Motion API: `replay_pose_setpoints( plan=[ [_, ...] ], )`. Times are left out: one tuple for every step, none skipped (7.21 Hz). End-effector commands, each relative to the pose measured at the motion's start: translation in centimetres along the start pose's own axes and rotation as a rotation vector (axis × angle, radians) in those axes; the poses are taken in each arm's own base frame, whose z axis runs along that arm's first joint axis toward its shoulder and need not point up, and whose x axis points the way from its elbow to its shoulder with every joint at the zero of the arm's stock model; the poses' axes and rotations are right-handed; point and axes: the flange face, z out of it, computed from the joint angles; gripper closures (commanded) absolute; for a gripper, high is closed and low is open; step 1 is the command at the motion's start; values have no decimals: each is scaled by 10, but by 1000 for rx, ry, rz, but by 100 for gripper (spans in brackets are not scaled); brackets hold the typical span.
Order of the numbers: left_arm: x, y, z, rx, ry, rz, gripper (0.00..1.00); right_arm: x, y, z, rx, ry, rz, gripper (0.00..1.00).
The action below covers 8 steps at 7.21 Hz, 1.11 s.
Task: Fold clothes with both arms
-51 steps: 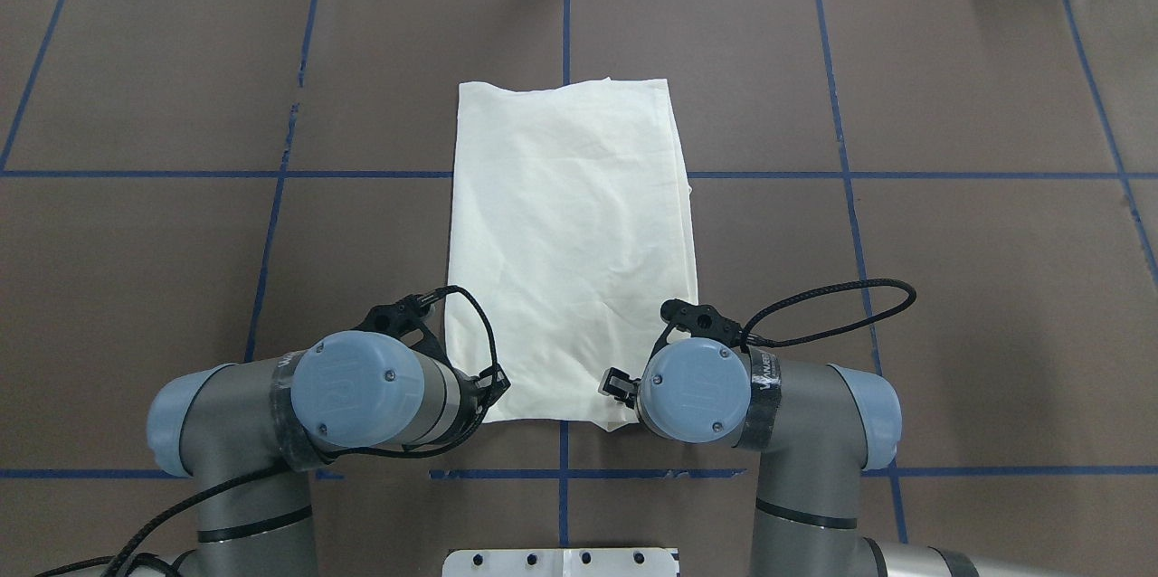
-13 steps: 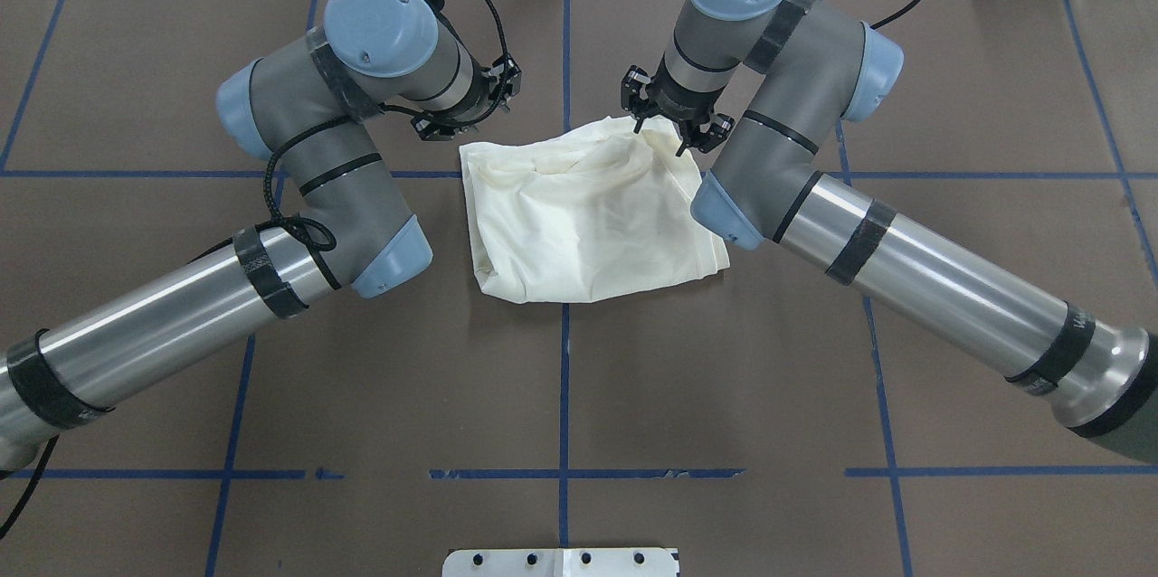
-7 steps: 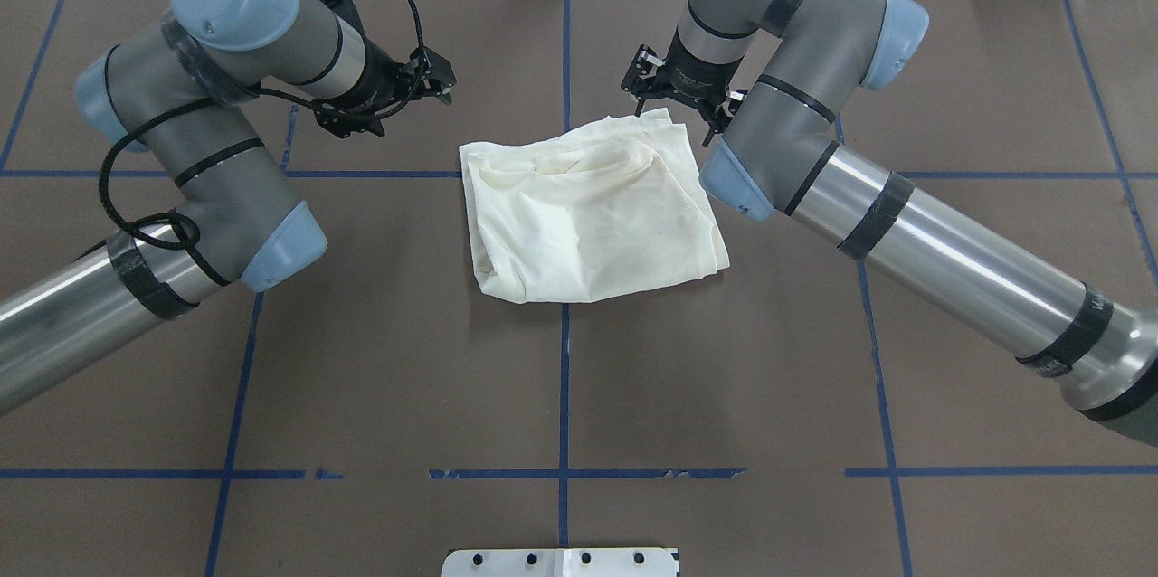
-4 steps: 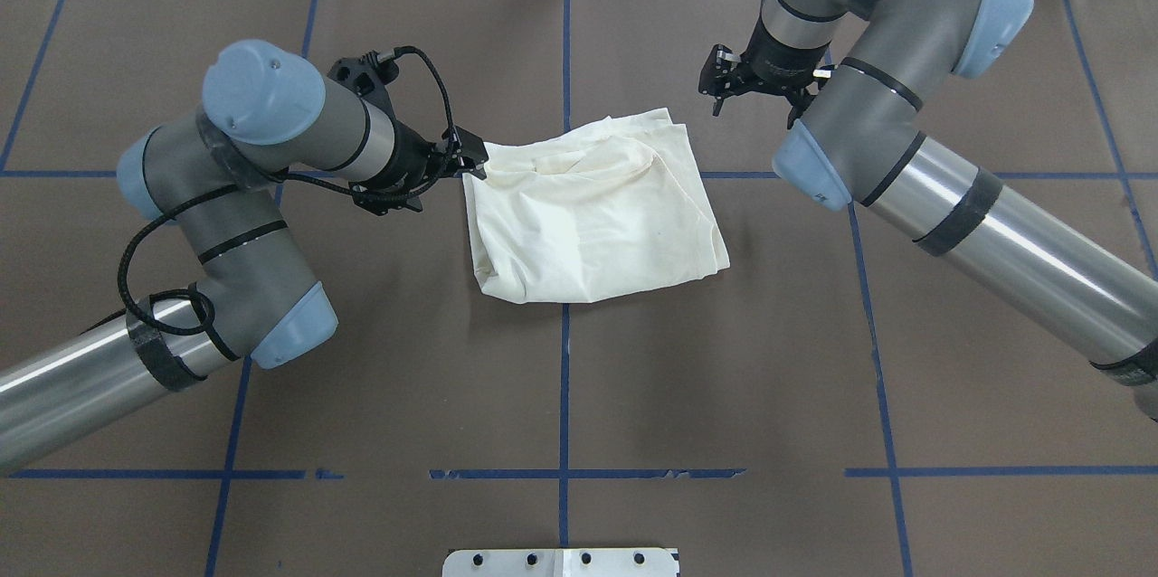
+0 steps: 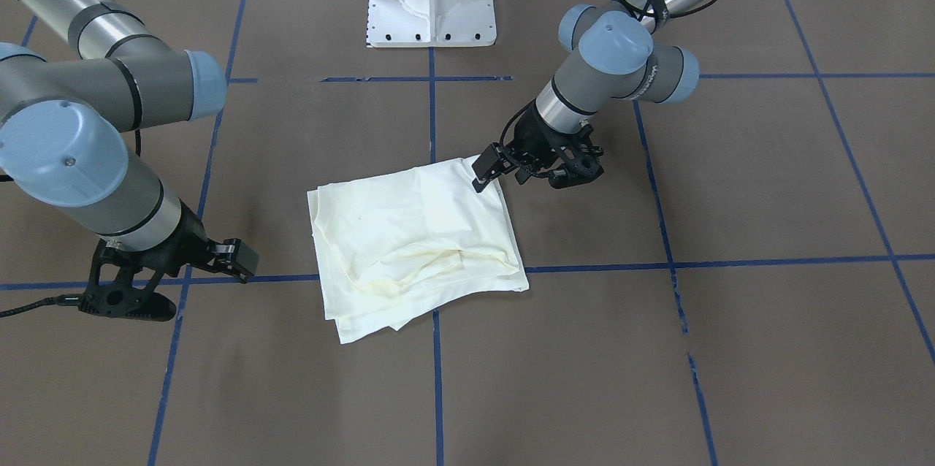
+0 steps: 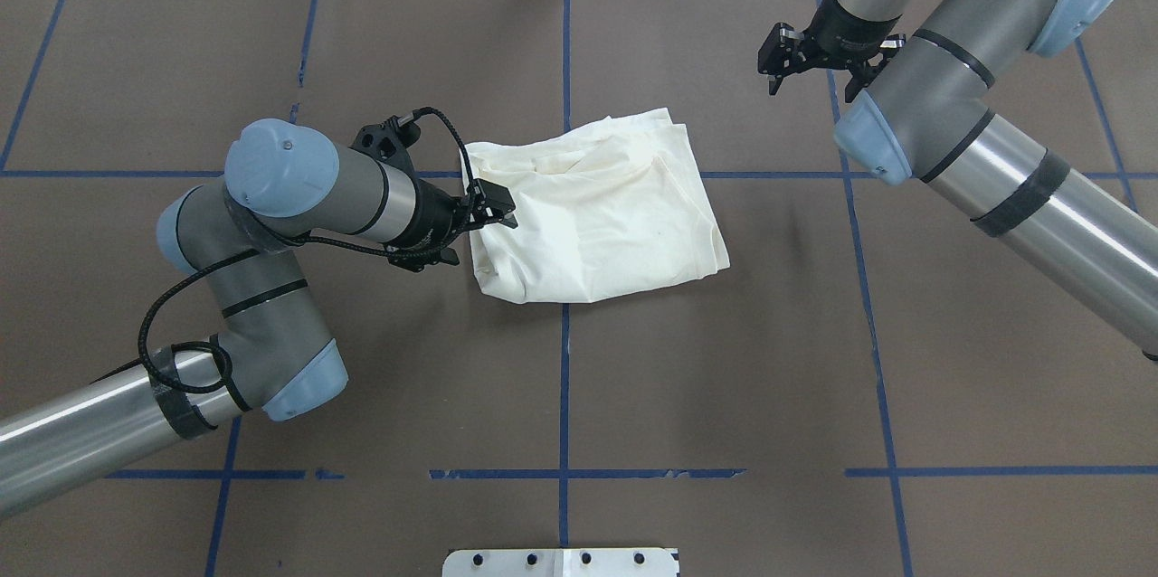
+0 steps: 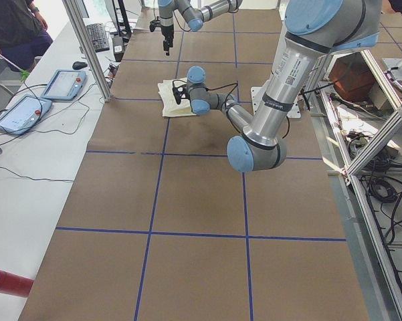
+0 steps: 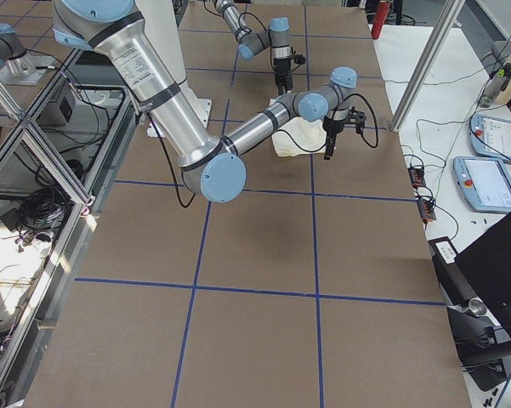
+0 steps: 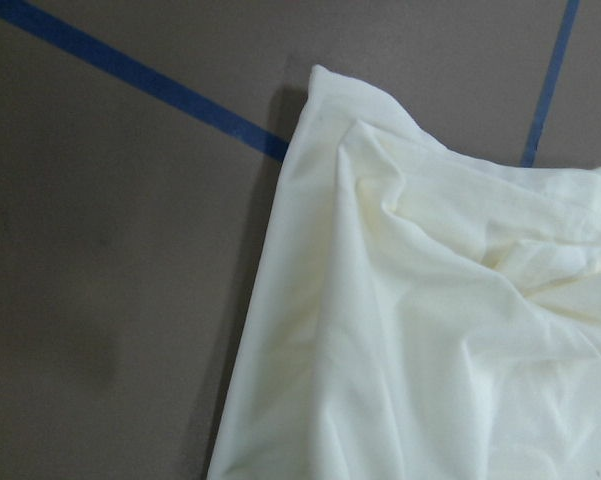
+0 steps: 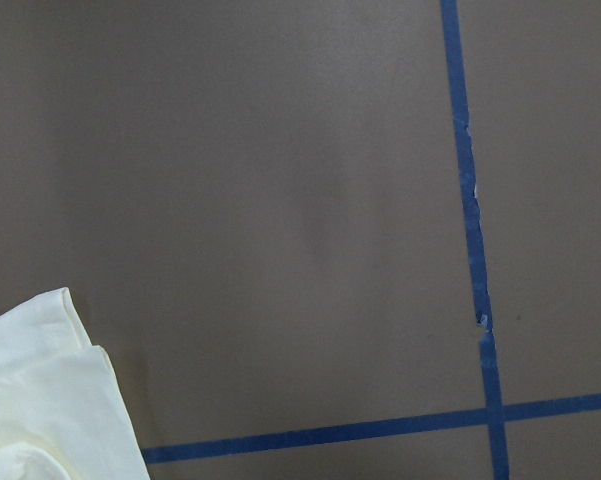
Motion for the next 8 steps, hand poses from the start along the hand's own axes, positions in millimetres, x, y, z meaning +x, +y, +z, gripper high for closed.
replay_pose_setpoints(
  plan=[
    [-2, 4, 7, -17, 49, 8, 0, 5, -3, -4, 6, 0, 2, 0],
    [0, 13, 9, -30, 57, 16, 0, 5, -3, -3, 5, 1, 3, 0],
    [3, 19, 14, -41, 58, 19, 0, 5, -4, -4, 7, -1, 3, 0],
    [7, 23, 15, -48, 75, 26, 0, 5, -4, -4, 7, -1, 3, 0],
    [9, 26, 17, -53, 78, 29, 0, 8, -6, -5, 8, 1, 8, 0],
    [13, 26, 23, -53, 76, 29, 0, 9, -6, -6, 9, 1, 9, 0],
    [16, 23, 31, -51, 67, 25, 0, 10, -7, -6, 10, 2, 11, 0],
    [13, 21, 35, -52, 77, 29, 0, 11, -9, -9, 14, 1, 14, 0]
  ],
)
